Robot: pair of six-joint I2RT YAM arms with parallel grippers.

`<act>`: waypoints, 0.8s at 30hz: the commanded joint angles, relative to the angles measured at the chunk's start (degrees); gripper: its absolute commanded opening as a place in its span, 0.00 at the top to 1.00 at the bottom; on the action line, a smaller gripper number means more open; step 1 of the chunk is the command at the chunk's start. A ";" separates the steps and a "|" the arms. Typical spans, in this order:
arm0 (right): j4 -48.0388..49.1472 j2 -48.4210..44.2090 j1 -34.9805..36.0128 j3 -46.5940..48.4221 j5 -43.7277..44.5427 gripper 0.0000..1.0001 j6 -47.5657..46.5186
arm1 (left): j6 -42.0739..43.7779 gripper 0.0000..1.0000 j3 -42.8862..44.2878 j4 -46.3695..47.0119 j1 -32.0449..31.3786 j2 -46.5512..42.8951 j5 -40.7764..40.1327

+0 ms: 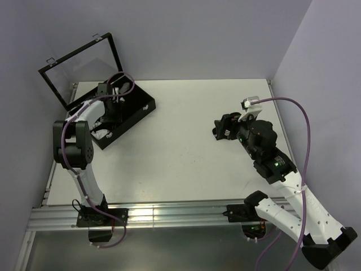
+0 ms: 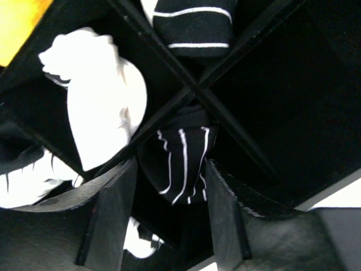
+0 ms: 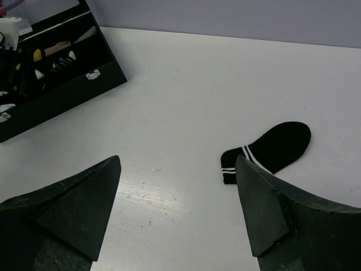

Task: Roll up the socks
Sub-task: Place the sock in the storage box, then move the sock to the center of the board.

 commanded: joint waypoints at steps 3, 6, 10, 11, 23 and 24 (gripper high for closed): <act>-0.71 -1.26 -0.21 1.98 -1.32 0.11 1.04 | -2.99 0.47 2.05 -1.67 -0.42 -5.35 -1.59; -1.15 -0.82 -0.21 2.42 -0.44 0.11 0.60 | -5.80 0.46 1.70 -1.67 -0.42 -8.86 -2.99; -3.08 2.51 -0.21 4.88 -0.27 0.09 1.48 | -10.19 0.39 0.30 -0.80 -0.42 -18.76 -5.28; -3.61 4.26 -0.30 5.32 0.52 0.08 2.79 | -11.77 0.38 -0.66 -0.18 -0.42 -20.89 -5.89; -8.19 25.44 -4.42 11.39 1.77 0.14 20.09 | -21.09 0.10 -18.41 3.78 -0.33 -55.17 -7.39; -7.92 28.68 -5.12 11.04 0.02 0.14 20.81 | -21.27 0.09 -19.65 3.52 -0.33 -58.32 -7.83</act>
